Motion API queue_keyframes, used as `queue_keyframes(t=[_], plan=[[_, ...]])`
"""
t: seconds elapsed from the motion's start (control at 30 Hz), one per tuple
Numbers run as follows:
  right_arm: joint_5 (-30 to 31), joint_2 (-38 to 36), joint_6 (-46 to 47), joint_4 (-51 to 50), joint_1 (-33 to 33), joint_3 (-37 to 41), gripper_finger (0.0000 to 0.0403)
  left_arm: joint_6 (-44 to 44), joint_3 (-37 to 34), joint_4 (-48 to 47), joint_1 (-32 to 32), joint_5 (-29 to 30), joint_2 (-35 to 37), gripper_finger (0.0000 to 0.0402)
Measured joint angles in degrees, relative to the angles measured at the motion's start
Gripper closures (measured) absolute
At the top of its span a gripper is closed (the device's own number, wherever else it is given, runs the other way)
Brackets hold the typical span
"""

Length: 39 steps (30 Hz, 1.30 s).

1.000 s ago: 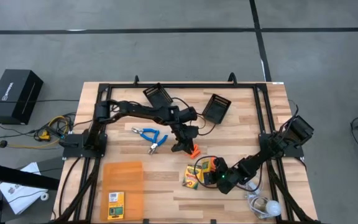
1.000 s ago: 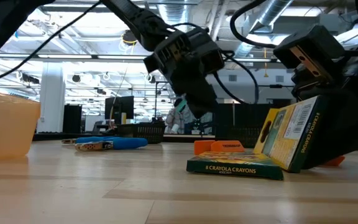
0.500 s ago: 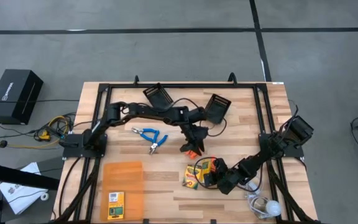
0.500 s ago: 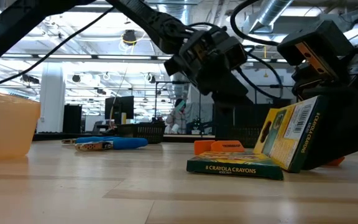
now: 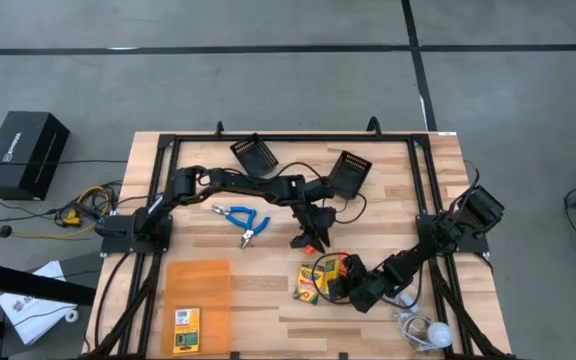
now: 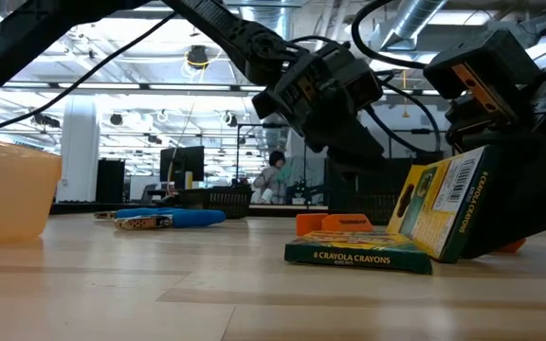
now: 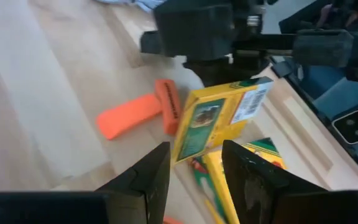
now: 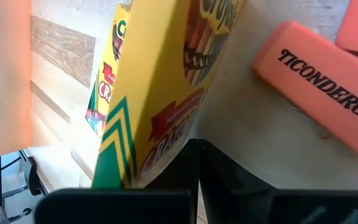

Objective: Pick & Place School Supplies
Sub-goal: Put the crayon box into the orange transparent bin

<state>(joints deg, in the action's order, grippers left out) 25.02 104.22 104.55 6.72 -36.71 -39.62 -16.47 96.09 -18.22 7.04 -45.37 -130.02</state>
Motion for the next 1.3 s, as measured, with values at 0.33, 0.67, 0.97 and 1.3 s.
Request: queue_keyframes(t=[0.33,0.67,0.97,1.3], plan=[[0.10,0.00,-0.71,0.43,0.02,0.08,0.0403,0.21,0.04,2.79,-0.03,0.35,-0.85,0.0265],[-0.29,0.00,-1.86,1.09,0.04,0.20,0.0403,1.90,3.01,2.81,0.01,-1.62,-4.72,0.0266],[-0.53,0.00,-2.64,1.32,0.20,0.20,0.0403,1.93,4.42,2.91,-0.68,-2.92,-4.72,0.0266],[-1.06,0.00,-3.34,1.54,0.37,0.20,0.0403,1.85,4.42,4.07,-1.17,-2.99,-4.72,0.0266]])
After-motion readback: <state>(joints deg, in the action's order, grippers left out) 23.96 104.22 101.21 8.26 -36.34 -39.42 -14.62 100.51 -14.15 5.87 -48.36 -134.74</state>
